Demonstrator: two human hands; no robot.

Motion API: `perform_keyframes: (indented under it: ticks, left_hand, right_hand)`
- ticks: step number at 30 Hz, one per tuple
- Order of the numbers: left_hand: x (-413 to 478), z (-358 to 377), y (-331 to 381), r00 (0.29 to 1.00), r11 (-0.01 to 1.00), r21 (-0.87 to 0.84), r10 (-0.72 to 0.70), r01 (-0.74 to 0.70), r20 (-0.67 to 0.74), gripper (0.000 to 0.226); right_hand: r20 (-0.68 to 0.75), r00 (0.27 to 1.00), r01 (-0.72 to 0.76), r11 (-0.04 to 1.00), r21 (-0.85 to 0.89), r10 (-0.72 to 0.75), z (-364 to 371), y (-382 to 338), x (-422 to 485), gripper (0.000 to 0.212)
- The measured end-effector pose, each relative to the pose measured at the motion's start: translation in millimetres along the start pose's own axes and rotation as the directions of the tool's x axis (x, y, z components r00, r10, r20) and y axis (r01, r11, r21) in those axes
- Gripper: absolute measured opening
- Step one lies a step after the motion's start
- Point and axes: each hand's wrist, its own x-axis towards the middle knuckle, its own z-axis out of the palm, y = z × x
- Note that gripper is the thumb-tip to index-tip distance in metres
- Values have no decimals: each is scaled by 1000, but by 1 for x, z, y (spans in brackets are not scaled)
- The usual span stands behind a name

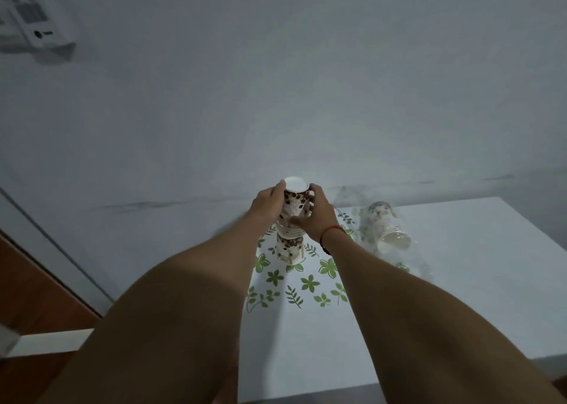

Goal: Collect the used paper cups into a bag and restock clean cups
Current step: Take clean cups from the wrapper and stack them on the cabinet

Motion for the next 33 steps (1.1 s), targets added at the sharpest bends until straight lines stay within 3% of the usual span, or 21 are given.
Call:
perform_keyframes:
  ticks: [5, 9, 14, 18, 22, 26, 33]
  left_hand:
    - [13, 3, -23, 992, 993, 37, -108, 111, -58, 49]
    - [13, 10, -45, 970, 970, -8, -242, 242, 16, 42]
    - [19, 9, -52, 973, 973, 44, -229, 227, 39, 42]
    - [4, 15, -38, 995, 972, 213, -104, 103, -6, 32]
    - [-6, 29, -18, 991, 951, 297, 114, -88, -72, 45]
    - [-22, 64, 13, 974, 918, 329, 227, -222, 25, 40]
    - [-47, 137, 25, 938, 851, 399, 282, -342, 202, 25]
  right_hand:
    - [86, 990, -102, 992, -72, 108, 22, 18, 7, 72]
    - [125, 981, -117, 966, -229, 148, 33, 33, 2, 57]
    - [130, 975, -145, 959, -241, 180, 36, 38, -1, 59]
    - [162, 961, -162, 930, -330, 225, 15, 38, -12, 72]
    - [91, 971, -183, 933, -309, 220, -24, 42, -28, 81]
    - [-40, 982, -191, 947, -258, 187, -69, 44, -51, 66]
    - [-285, 935, -251, 963, -103, 213, -139, 71, -95, 15]
